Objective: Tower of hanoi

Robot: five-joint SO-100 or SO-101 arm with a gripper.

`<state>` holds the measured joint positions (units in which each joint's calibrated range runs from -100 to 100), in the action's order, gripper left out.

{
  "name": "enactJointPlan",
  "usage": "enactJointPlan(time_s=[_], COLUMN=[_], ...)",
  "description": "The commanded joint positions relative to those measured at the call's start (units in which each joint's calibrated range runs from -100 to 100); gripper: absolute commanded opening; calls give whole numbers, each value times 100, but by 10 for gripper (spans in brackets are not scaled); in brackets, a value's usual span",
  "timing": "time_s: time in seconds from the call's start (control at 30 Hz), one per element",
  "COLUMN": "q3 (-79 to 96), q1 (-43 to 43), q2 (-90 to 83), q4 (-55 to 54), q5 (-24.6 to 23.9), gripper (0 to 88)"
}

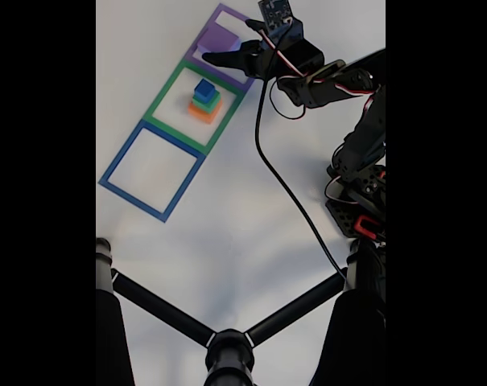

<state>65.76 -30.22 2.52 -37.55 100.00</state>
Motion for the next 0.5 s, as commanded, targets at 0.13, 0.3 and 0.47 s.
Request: enactJointPlan(time_s=[0.13,0.3,0.47], q3=[-147,-293,-456], q1=[121,144,144], q2=[381,662,854], q4=[-482,-571,-571], q5=[0,0,0], gripper=[427,424,424])
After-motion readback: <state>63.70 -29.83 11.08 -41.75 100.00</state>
